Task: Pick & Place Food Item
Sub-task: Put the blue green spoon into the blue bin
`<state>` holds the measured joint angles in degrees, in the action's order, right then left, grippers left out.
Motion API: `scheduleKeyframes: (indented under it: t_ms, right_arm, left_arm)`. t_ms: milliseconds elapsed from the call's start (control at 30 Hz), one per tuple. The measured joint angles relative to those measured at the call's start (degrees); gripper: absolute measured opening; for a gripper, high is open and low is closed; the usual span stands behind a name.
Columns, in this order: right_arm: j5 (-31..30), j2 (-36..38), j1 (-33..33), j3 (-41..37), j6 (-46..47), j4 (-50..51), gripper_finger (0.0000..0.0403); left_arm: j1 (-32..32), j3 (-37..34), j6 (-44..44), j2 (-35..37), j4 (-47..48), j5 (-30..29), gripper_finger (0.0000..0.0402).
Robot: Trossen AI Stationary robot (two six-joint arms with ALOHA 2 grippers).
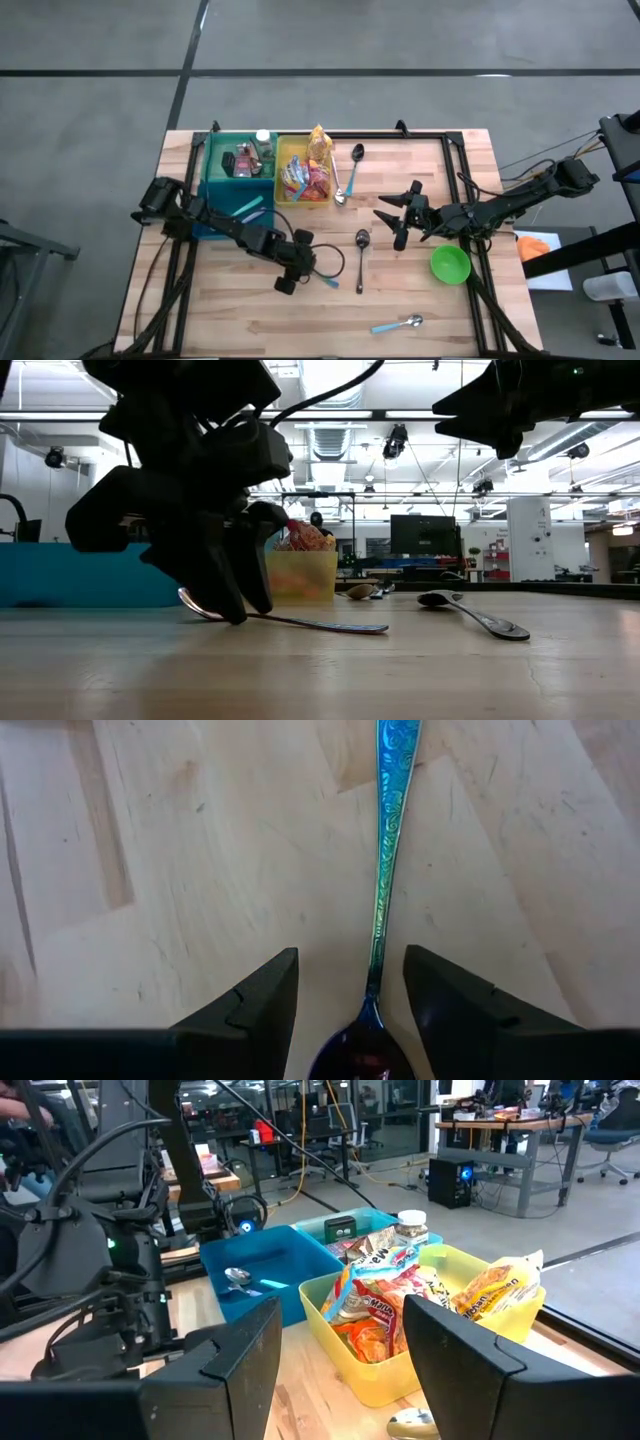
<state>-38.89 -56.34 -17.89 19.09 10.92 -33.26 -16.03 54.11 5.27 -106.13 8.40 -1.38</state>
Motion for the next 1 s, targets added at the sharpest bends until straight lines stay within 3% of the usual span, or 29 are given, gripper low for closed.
scheduleKeyframes:
  t_ms: [267, 733, 1000]
  right_arm:
    - [0.0, 0.0, 0.0, 0.0, 0.0, 0.0, 0.0206]
    - [0.0, 0.0, 0.0, 0.0, 0.0, 0.0, 0.0206]
    - [0.0, 0.0, 0.0, 0.0, 0.0, 0.0, 0.0206]
  left_arm:
    - [0.1, 0.0, -2.3, -0.1, 0.5, 2.3, 0.0157]
    - [0.0, -0.1, -2.3, -0.1, 0.8, 3.3, 0.0012]
    - [0.0, -0.1, -2.7, -0.1, 0.4, 3.1, 0.0004]
